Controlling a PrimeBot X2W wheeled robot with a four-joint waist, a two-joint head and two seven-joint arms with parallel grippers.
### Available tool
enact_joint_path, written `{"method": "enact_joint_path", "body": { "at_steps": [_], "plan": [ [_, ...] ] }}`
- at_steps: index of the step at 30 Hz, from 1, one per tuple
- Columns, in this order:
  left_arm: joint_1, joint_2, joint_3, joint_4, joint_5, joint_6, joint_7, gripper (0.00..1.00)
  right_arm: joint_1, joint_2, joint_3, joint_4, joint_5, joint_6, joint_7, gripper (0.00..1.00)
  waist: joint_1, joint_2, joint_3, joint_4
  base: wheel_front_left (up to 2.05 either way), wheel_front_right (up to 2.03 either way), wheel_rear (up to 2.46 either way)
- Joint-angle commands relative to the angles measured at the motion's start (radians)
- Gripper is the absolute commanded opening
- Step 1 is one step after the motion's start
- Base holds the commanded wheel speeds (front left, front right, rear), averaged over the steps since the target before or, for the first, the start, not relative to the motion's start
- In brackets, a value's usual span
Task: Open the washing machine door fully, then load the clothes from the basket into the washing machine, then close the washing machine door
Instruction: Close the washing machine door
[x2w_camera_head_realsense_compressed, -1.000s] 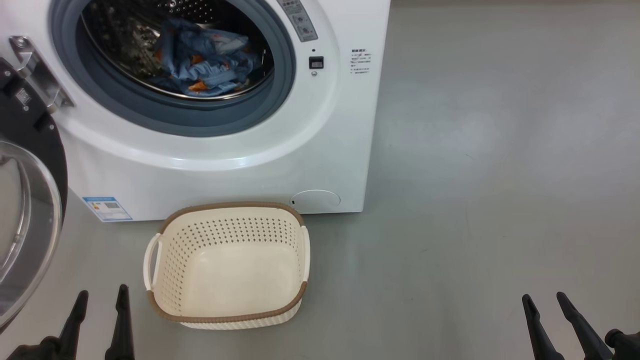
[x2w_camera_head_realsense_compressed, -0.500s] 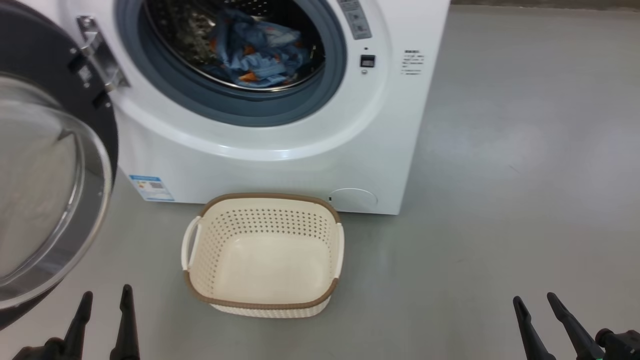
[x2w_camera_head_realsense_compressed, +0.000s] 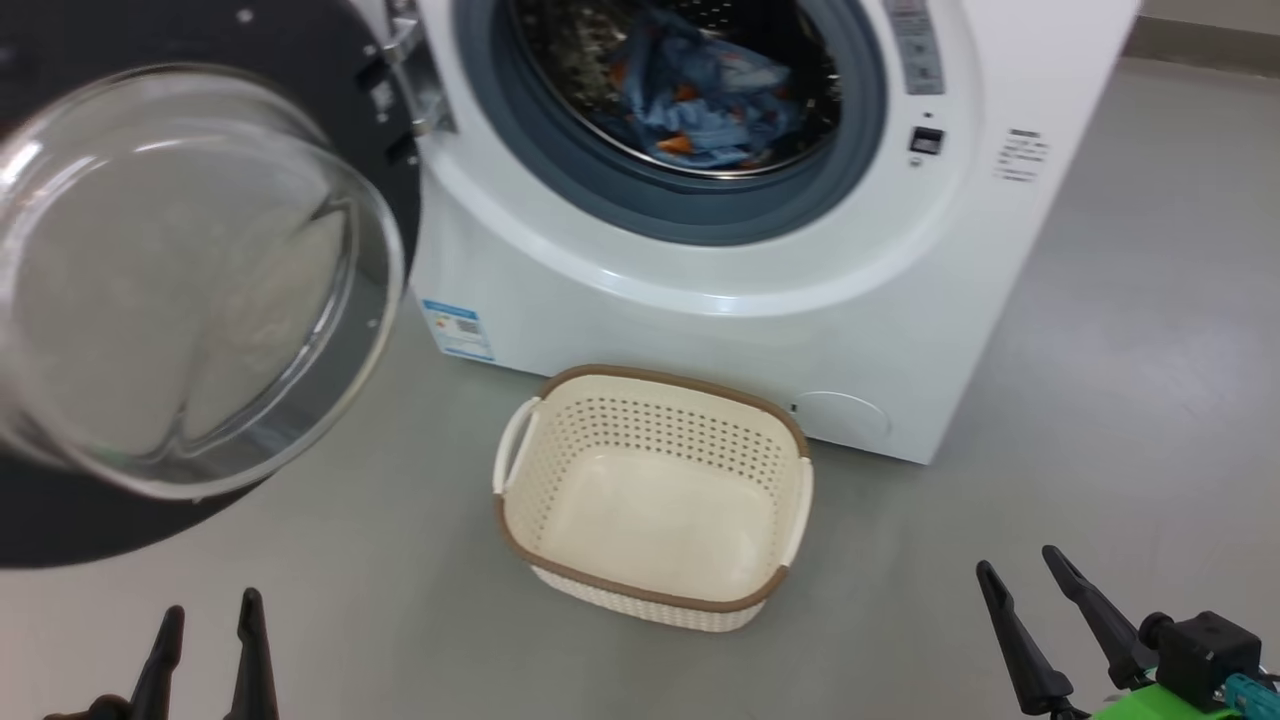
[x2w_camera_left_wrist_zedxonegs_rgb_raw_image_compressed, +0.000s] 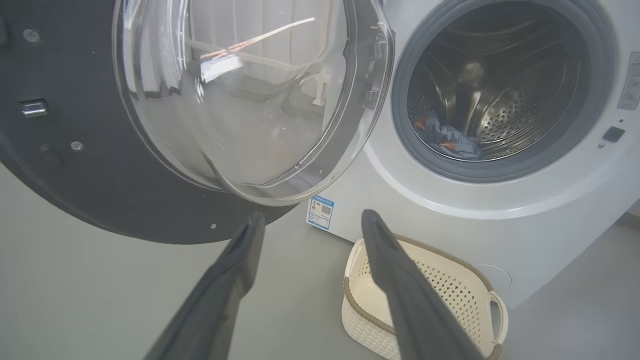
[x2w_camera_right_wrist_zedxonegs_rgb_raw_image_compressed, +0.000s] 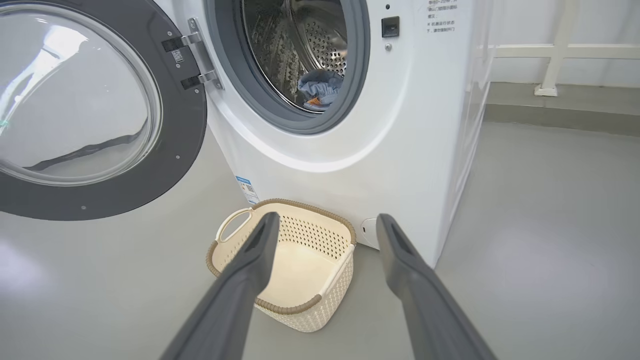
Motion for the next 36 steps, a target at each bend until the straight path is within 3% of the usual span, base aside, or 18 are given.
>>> {"method": "enact_joint_path", "body": {
  "at_steps": [1, 10, 21, 34, 35, 36],
  "plan": [
    [-0.011, 0.009, 0.041, -0.015, -0.003, -0.002, -0.006, 1.00, -0.034, -0.026, 0.028, -0.017, 0.013, 0.003, -0.005, 1.00, 0.0000, -0.0001, -0.011, 0.091, 0.00, 0.00, 0.00],
    [0.005, -0.001, 0.051, -0.009, -0.005, -0.002, -0.006, 1.00, -0.061, -0.034, 0.077, -0.002, 0.023, 0.003, -0.005, 1.00, 0.0000, -0.0001, -0.026, 0.198, 0.00, 0.00, 0.00],
    [0.032, -0.031, 0.104, -0.044, -0.016, -0.002, -0.006, 1.00, -0.152, -0.055, 0.160, 0.034, 0.042, 0.003, -0.005, 1.00, 0.0000, -0.0001, 0.005, 0.216, 0.00, 0.00, 0.00],
    [0.027, -0.040, 0.114, -0.065, -0.011, -0.002, -0.006, 1.00, -0.152, -0.054, 0.164, 0.039, 0.050, 0.003, -0.005, 1.00, 0.0000, -0.0001, 0.004, 0.213, 0.00, 0.00, 0.00],
    [0.024, -0.038, 0.115, -0.068, -0.010, -0.002, -0.006, 0.97, -0.147, -0.052, 0.159, 0.037, 0.049, 0.003, -0.005, 1.00, 0.0000, -0.0001, 0.003, 0.213, 0.00, 0.00, 0.00],
    [0.022, -0.035, 0.115, -0.071, -0.009, -0.002, -0.006, 0.84, -0.142, -0.050, 0.155, 0.035, 0.047, 0.003, -0.005, 1.00, 0.0000, -0.0001, 0.003, 0.212, 0.00, 0.00, 0.00]
  ]
}}
